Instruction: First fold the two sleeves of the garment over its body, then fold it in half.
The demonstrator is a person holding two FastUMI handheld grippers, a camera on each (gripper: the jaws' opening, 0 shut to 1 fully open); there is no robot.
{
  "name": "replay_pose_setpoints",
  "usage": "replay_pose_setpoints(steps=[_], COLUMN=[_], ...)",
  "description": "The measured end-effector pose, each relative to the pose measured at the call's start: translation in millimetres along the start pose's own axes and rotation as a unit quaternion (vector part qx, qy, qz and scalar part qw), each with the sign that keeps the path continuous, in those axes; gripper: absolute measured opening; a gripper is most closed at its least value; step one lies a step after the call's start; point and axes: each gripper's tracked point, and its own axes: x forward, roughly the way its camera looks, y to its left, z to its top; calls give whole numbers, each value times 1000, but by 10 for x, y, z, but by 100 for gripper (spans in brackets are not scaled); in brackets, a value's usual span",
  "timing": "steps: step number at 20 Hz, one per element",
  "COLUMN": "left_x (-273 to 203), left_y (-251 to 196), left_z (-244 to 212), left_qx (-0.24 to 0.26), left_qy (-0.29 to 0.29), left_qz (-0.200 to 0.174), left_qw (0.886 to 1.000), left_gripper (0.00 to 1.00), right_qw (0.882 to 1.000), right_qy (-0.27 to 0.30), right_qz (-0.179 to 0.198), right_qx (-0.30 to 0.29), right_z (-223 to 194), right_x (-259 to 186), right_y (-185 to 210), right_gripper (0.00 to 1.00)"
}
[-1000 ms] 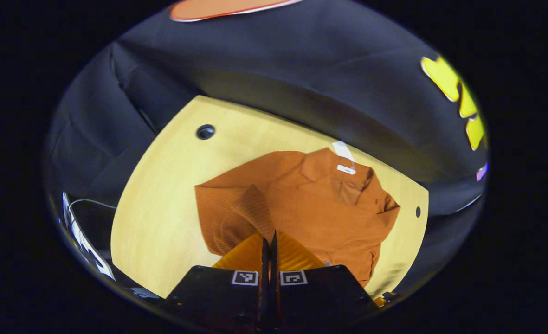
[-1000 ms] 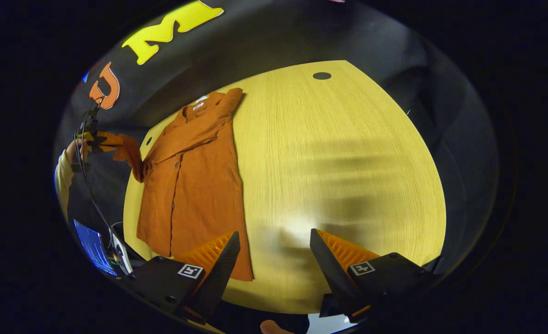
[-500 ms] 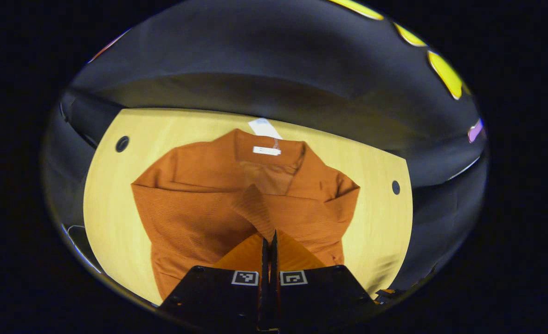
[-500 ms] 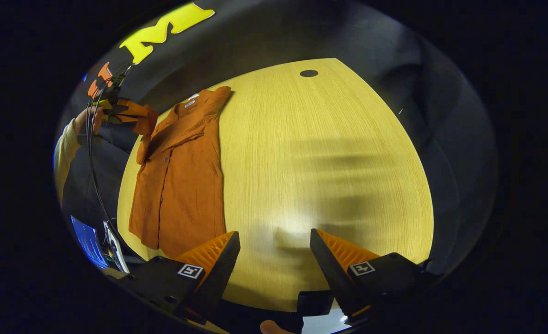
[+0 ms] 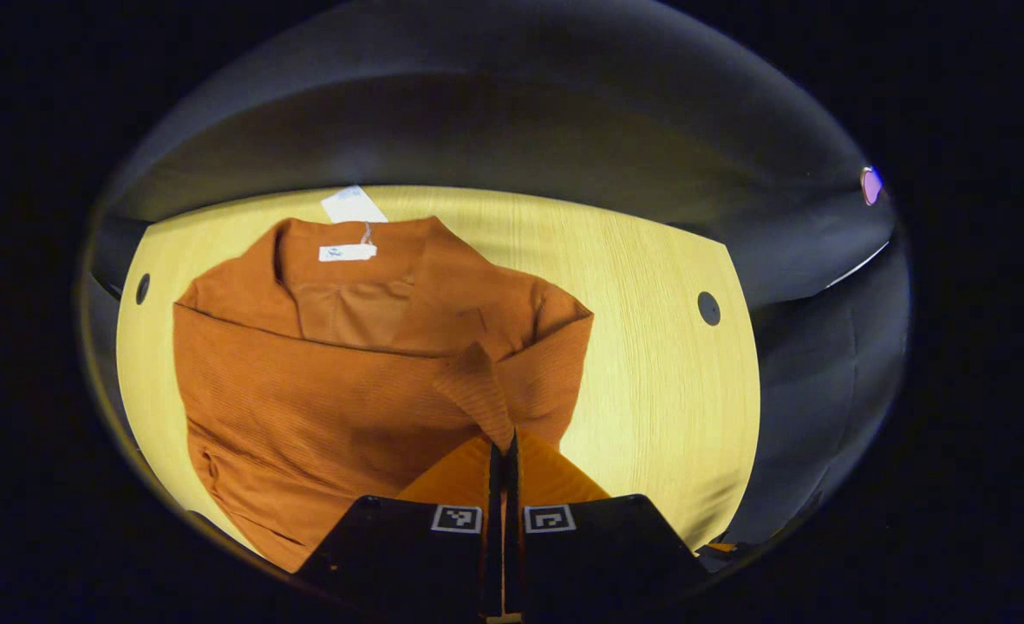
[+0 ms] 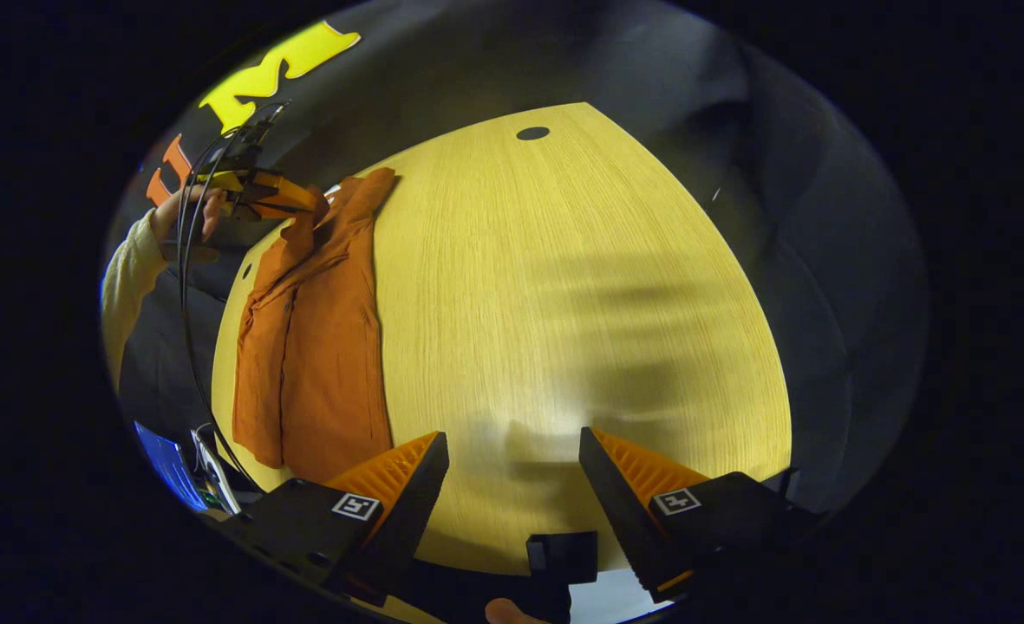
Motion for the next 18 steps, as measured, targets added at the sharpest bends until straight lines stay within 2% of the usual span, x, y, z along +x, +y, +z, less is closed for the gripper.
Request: replay_pose_setpoints(steps=[3, 4, 5, 6, 7, 8, 9, 11, 13, 14, 15, 16, 18], left_x=[63, 68, 61, 48, 38, 14, -16, -120, -217, -265, -295, -386, -522], left_y=[-89, -113, -100, -90, -58, -46, -64, -26, 64, 126, 207, 287, 463], left_z=[-57, -67, -75, -78, -74, -84, -96, -114, -170, -224, -255, -316, -472], left_qx=[-26, -36, -42, -46, -51, -57, -65, -76, -76, -76, -77, -78, -74], left_qy=[4, 2, 0, -4, -10, -13, -16, -23, -30, -31, -38, -44, -56], left_qz=[-16, -22, -24, -25, -22, -25, -30, -33, -32, -31, -30, -32, -29], left_qw=[1000, 999, 999, 999, 998, 998, 997, 996, 996, 996, 996, 996, 995], left_gripper=[9, 17, 20, 29, 22, 47, 53, 76, 65, 87, 82, 100, 99], right_qw=[1000, 1000, 1000, 1000, 1000, 1000, 1000, 1000, 1000, 1000, 1000, 1000, 1000], right_qy=[-1, -1, -1, 0, 0, -1, -1, -2, -5, -6, -8, -10, -16], right_qz=[-4, -5, -6, -7, -8, -9, -8, -9, -7, -8, -7, -7, -4], right_qx=[8, 9, 11, 13, 16, 18, 19, 19, 14, 11, 7, 5, 1], right_z=[-75, -91, -103, -122, -137, -142, -160, -189, -209, -216, -212, -218, -220], right_x=[-35, -40, -32, -33, -34, -40, -46, -57, -48, -47, -30, -25, -11], right_y=[-71, -95, -106, -119, -124, -125, -115, -81, 1, 45, 94, 168, 362], right_gripper=[98, 98, 98, 98, 98, 98, 98, 98, 98, 98, 94, 98, 98])
